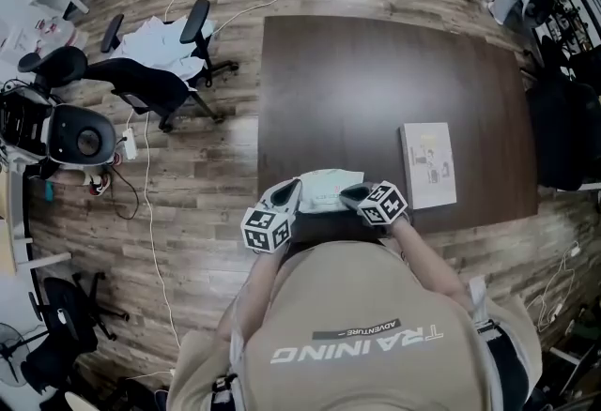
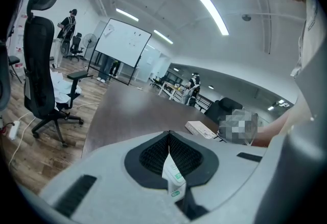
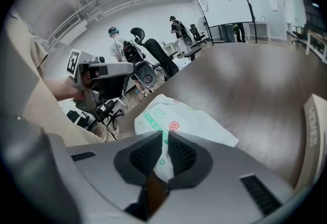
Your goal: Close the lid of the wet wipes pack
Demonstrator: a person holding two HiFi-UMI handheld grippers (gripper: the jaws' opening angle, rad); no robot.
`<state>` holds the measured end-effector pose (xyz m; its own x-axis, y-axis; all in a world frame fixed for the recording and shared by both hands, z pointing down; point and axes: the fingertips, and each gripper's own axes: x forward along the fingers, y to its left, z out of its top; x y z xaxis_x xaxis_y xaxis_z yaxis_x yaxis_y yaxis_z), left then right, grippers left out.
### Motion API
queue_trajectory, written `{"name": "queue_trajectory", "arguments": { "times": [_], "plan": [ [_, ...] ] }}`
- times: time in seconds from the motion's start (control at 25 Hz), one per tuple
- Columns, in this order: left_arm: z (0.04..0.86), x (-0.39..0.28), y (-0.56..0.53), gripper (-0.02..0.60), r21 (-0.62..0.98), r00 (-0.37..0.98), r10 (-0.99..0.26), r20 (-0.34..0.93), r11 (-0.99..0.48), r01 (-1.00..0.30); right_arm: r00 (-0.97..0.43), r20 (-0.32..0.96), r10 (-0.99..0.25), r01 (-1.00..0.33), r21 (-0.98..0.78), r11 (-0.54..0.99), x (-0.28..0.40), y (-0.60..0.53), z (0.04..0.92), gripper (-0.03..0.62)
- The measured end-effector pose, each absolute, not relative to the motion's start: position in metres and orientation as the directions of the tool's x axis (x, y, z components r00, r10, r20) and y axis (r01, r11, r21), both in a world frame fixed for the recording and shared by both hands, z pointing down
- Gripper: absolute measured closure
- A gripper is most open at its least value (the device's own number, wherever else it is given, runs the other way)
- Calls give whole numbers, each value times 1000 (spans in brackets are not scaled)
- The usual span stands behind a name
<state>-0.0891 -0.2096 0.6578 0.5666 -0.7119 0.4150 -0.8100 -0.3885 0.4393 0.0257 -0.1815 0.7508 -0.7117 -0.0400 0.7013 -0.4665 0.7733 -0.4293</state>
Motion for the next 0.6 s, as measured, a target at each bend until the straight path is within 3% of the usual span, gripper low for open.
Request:
{"name": "queue_trajectory", "arguments": {
  "times": [0.28,0.6],
  "plan": [
    [658,-86,-203,571,445,593,-694,409,-416,-793,-634,772,-48,-416,-289,862,17,-180,742,569],
    [660,-90,-194,571,444,593,-692,411,-416,-793,-649,761,-28,-376,-288,881,-6,-178,734,576]
  ]
}}
